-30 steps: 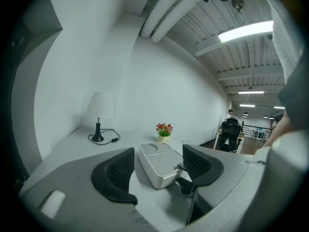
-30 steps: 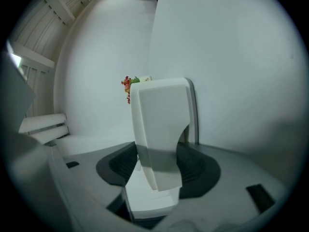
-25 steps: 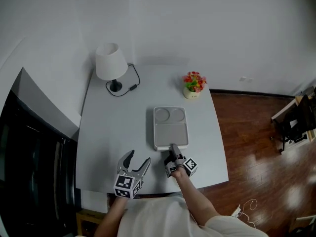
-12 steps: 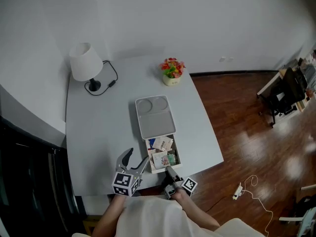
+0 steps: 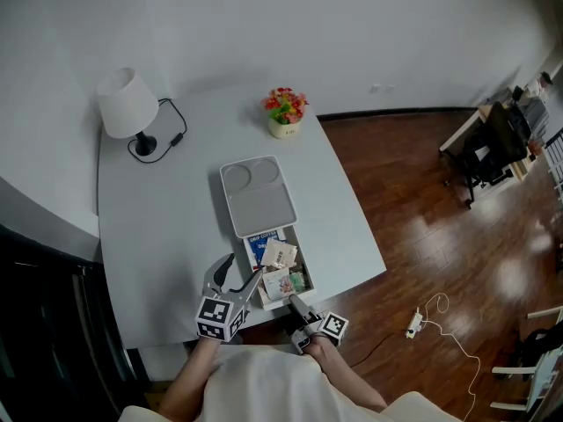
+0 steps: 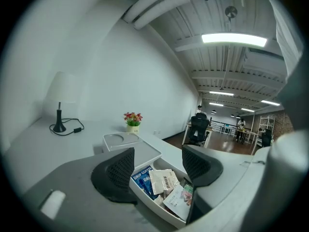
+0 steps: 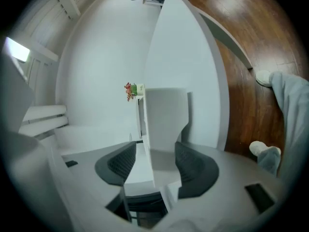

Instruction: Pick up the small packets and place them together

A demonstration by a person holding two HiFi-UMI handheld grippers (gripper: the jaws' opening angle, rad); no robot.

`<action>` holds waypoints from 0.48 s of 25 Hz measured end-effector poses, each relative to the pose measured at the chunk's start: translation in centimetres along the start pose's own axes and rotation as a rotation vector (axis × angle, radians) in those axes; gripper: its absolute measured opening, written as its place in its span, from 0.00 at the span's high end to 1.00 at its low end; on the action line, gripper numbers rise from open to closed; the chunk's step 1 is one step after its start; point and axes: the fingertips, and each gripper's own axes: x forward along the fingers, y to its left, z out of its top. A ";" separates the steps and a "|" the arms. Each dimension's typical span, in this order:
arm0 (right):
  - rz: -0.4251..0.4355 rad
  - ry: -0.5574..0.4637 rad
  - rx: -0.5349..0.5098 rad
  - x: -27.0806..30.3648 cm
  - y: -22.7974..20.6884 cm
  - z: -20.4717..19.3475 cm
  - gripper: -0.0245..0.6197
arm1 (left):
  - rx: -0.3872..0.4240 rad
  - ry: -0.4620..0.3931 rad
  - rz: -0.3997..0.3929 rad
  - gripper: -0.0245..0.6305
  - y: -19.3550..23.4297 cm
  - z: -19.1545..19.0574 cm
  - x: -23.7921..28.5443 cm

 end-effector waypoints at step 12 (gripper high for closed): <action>-0.149 -0.046 -0.555 -5.2 5.2 9.7 0.46 | 0.003 -0.003 0.057 0.49 1.4 0.4 0.2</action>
